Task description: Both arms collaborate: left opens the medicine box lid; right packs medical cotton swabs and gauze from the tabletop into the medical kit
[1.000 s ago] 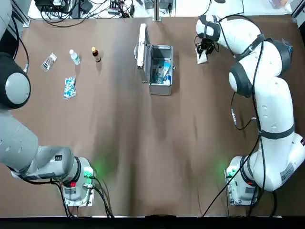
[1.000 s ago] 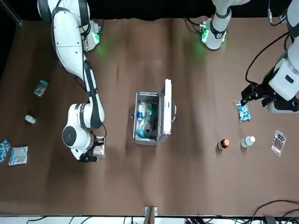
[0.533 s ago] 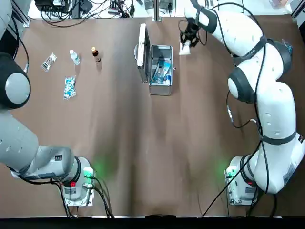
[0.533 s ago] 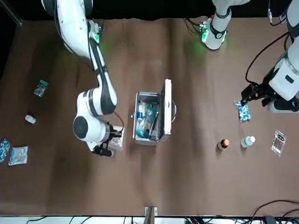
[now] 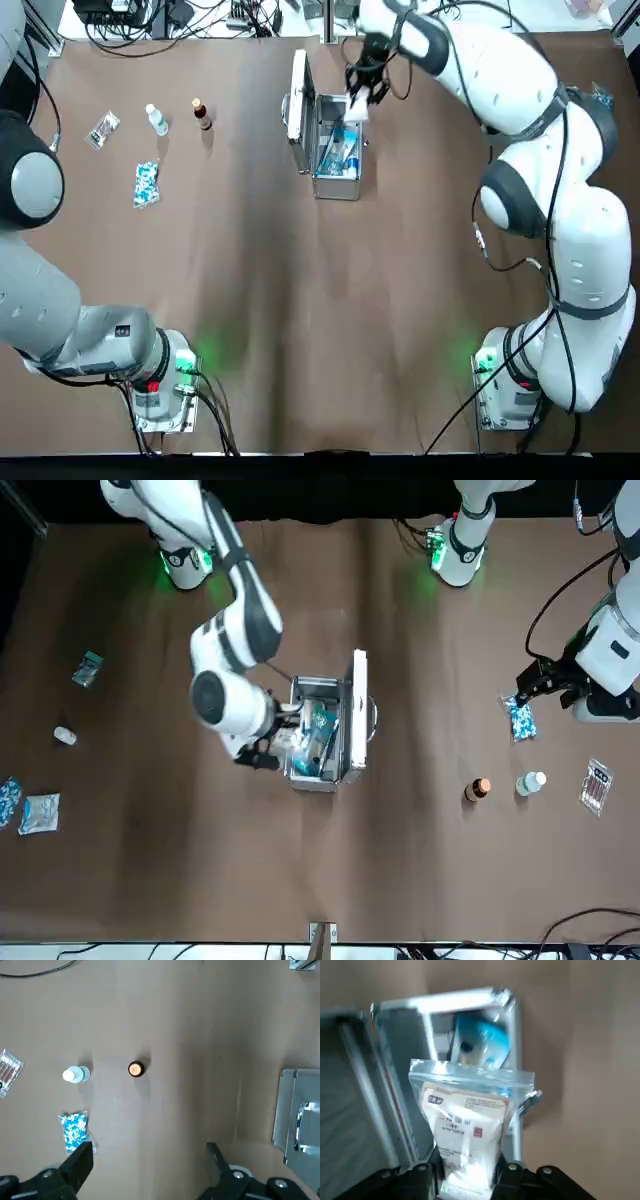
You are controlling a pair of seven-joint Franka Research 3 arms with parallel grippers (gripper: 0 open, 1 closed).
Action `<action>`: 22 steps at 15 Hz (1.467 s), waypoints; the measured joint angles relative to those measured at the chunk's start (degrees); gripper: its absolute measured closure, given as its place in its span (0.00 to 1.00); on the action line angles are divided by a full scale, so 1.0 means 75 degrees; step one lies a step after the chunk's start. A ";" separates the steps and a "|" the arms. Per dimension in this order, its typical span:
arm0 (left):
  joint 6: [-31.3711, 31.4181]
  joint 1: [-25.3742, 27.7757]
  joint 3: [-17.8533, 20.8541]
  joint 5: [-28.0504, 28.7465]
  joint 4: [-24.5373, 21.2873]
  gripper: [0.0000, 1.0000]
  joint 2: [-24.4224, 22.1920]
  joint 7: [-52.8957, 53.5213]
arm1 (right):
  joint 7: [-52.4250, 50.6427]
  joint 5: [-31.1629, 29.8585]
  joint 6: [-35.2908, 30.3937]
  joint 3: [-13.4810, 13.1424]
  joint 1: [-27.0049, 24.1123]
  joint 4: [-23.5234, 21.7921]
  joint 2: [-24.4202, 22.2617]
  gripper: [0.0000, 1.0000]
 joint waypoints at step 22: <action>0.0000 0.0000 0.0006 0.0000 0.0000 0.00 0.0000 0.0000 | -0.3346 -0.1308 -0.2344 -0.1733 -0.2020 -0.0042 -0.1628 0.11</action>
